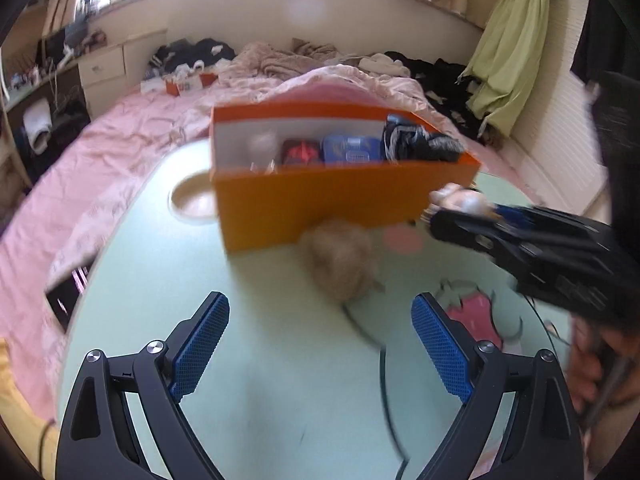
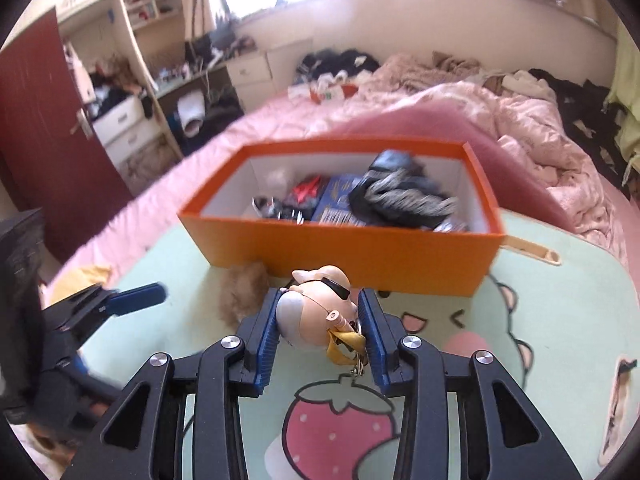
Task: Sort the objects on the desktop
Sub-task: 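Put figurine in box with right tool while left tool adds brown fuzzy ball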
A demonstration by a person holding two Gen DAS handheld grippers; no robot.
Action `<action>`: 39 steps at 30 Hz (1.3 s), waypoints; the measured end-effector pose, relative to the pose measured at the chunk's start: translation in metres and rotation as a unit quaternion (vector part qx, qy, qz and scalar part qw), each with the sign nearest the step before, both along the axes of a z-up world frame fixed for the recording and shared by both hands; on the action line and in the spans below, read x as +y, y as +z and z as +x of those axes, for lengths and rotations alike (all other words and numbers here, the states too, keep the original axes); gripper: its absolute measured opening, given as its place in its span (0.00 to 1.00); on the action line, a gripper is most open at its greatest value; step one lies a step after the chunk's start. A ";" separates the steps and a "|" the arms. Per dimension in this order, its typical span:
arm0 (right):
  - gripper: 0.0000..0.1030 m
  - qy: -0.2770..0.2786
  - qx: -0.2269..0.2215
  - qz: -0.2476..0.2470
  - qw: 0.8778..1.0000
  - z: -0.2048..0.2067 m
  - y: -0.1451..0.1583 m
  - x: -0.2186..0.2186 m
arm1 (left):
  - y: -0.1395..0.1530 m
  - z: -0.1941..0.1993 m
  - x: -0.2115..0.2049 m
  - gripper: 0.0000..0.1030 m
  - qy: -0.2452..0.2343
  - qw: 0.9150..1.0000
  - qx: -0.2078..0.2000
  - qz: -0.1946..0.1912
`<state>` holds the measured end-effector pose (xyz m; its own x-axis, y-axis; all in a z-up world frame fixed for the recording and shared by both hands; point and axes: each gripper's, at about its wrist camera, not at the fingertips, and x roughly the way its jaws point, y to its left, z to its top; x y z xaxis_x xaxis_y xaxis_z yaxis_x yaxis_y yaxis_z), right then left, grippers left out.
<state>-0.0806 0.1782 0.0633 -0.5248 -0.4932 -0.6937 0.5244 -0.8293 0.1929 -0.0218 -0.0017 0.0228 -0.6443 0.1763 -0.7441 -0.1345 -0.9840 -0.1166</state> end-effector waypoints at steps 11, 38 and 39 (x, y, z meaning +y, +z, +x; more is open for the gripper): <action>0.36 -0.031 0.006 -0.002 0.999 0.000 0.008 0.030 | -0.003 -0.019 -0.005 0.23 0.006 0.999 -0.020 0.035; 0.87 -0.055 0.023 0.037 0.998 0.004 0.020 0.023 | 0.022 0.002 -0.025 0.78 0.041 0.999 0.003 0.010; 0.87 -0.053 0.011 0.052 0.997 0.015 0.011 0.025 | 0.012 0.010 -0.018 0.78 0.037 0.999 -0.015 0.004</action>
<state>-0.0658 0.2032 0.0745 -0.5866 -0.3596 -0.7257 0.4355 -0.8955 0.0917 -0.0122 -0.0197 0.0348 -0.6325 0.1354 -0.7627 -0.0585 -0.9901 -0.1273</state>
